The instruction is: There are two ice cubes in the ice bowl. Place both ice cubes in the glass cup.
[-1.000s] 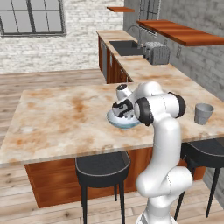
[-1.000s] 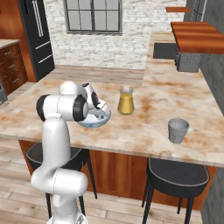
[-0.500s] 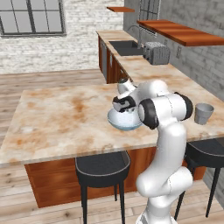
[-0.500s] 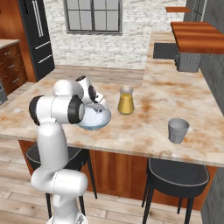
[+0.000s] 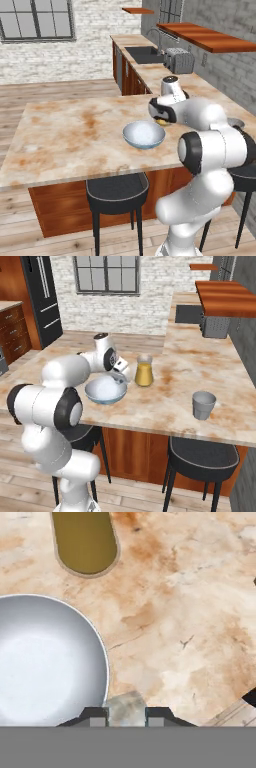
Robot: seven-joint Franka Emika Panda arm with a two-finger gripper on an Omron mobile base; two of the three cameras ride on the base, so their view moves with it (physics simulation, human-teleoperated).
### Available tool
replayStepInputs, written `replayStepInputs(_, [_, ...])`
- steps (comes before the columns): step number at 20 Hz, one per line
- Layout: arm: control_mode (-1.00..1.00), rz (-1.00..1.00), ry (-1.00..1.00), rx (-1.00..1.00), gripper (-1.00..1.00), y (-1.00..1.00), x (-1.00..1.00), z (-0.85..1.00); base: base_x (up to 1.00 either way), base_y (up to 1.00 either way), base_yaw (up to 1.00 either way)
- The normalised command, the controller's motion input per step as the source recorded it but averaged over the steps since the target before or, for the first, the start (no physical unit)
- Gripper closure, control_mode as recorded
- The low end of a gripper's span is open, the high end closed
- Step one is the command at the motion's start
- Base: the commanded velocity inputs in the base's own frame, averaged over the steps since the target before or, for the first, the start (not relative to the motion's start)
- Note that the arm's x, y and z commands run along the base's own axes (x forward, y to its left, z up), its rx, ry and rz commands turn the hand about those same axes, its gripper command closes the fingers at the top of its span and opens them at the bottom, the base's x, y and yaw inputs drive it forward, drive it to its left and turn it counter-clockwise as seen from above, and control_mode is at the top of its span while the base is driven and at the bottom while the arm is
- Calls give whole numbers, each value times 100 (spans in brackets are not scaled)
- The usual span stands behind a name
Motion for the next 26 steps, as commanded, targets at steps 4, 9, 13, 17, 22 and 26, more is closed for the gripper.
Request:
replayStepInputs(4, [-100, -13, 0, 9, 100, -98, -97, 85, 0, 0, 0])
replayStepInputs(9, [-100, -7, 0, 1, 100, -100, -78, 21, 0, 0, 0])
replayStepInputs(13, [-100, -11, 1, 7, 100, -100, -39, 0, 0, 0, 0])
replayStepInputs(17, [-100, -17, 4, 10, 100, -72, -8, 0, 0, 0, 0])
replayStepInputs(22, [-100, -2, 0, 9, 100, -23, 0, 1, 0, 0, 0])
replayStepInputs(26, [-100, 0, 0, 5, 100, -51, 7, 0, 0, 0, 0])
